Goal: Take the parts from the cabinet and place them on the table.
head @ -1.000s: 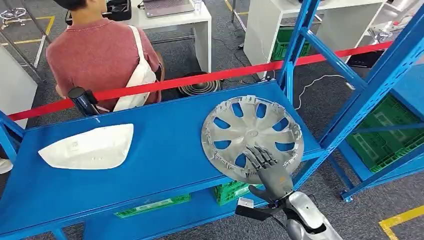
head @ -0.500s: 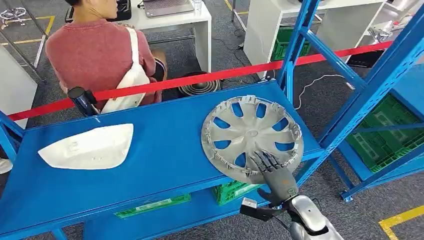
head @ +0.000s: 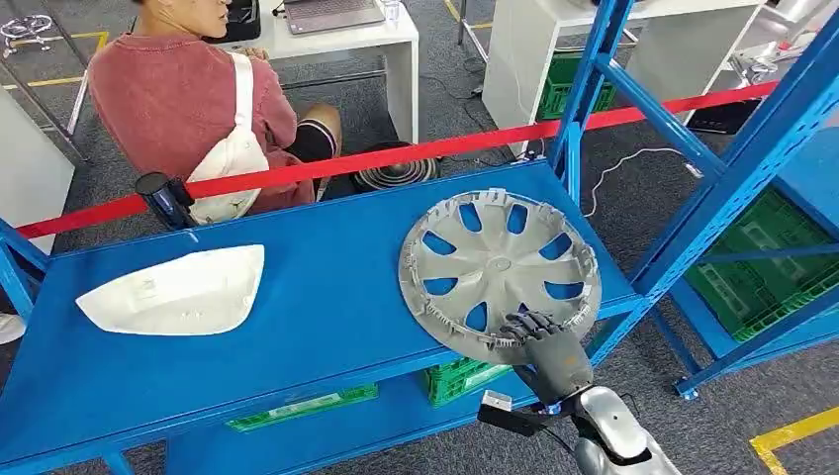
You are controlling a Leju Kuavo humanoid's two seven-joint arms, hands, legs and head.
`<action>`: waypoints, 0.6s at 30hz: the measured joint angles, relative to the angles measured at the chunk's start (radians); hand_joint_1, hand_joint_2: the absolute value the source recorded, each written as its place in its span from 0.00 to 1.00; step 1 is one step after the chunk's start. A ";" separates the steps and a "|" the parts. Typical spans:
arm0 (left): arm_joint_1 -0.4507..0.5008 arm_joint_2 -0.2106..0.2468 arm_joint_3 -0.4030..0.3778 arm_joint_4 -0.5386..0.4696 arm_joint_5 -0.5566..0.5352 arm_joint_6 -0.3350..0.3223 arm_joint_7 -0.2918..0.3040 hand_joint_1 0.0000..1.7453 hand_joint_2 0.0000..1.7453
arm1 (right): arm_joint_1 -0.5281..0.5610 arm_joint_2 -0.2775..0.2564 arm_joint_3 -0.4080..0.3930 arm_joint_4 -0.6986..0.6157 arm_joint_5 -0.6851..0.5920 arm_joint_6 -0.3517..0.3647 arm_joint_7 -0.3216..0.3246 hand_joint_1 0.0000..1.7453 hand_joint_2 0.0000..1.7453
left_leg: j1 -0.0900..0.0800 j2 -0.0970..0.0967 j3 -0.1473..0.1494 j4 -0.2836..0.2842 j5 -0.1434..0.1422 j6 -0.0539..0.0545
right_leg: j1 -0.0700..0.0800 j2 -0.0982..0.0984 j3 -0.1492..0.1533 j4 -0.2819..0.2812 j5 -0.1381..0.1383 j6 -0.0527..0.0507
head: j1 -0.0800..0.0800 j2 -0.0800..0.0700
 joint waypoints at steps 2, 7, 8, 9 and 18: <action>0.000 0.000 0.000 0.000 0.000 0.000 0.000 0.00 0.00 | -0.001 0.000 0.000 0.000 0.003 0.000 0.000 1.00 1.00 | 0.000 0.000 0.000 0.000 0.000 0.000 | 0.000 0.000 0.000 0.000 0.000 0.000 | 0.000 0.000; 0.000 0.000 0.000 0.000 0.000 0.000 0.004 0.00 0.00 | -0.006 0.000 0.000 0.000 0.007 0.000 0.000 1.00 1.00 | 0.000 0.000 0.000 0.000 0.000 0.000 | 0.000 0.000 0.001 0.000 0.000 0.000 | 0.000 0.000; 0.000 0.000 0.000 0.000 0.000 0.000 0.004 0.00 0.00 | -0.006 0.000 0.000 0.000 0.007 0.000 0.000 1.00 1.00 | 0.000 0.000 0.001 0.000 0.000 0.000 | 0.000 0.000 0.001 0.000 0.000 0.000 | 0.000 0.000; 0.000 0.000 0.000 0.000 -0.001 0.000 0.004 0.00 0.00 | -0.006 0.000 0.000 0.000 0.008 0.001 0.000 1.00 1.00 | 0.000 0.000 0.001 0.000 0.000 0.000 | 0.000 0.000 0.001 0.000 0.000 0.000 | 0.000 0.000; 0.000 0.000 0.000 0.000 -0.004 0.001 -0.008 0.00 0.00 | -0.004 0.002 0.001 0.000 0.007 0.004 0.002 1.00 1.00 | 0.000 0.000 0.002 0.000 0.000 0.000 | 0.000 0.000 0.002 0.000 0.000 0.000 | 0.000 0.000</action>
